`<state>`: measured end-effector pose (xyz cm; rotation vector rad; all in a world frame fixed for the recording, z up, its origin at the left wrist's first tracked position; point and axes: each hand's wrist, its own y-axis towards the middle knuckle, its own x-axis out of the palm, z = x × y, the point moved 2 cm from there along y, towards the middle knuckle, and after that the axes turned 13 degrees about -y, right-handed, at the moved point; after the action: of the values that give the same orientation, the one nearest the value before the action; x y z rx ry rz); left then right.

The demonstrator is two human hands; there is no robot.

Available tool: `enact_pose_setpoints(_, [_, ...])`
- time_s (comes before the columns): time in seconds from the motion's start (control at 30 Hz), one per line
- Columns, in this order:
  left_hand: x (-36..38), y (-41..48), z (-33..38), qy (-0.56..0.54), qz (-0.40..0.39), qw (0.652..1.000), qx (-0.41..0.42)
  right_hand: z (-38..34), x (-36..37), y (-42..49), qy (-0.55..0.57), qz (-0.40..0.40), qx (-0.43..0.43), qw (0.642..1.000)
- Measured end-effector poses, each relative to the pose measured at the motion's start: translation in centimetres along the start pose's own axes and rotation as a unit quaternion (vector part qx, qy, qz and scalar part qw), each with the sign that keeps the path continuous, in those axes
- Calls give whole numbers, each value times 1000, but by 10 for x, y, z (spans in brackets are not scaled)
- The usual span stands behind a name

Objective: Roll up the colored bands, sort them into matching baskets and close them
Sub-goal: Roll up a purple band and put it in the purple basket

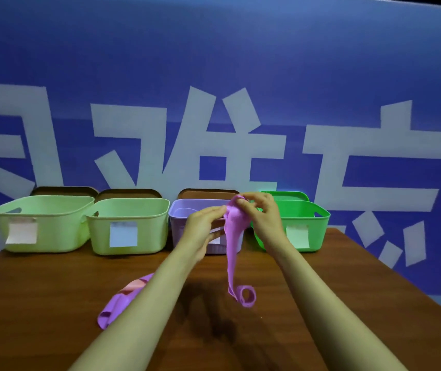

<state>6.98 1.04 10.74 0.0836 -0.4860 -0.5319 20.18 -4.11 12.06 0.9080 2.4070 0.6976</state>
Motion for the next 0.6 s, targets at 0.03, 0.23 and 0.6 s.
enact_pose_setpoints(0.03, [-4, 4, 0, 69, 34, 996, 45, 3, 3, 2, -56, 16, 2, 998])
enact_pose_setpoints(0.23, [-11, 7, -10, 557, 36, 800, 219, 7, 16, 4, -172, 5, -28, 985])
enact_pose_setpoints(0.6, [-39, 28, -39, 209, 93, 973, -19, 42, 40, -21, 286, -144, 308, 896])
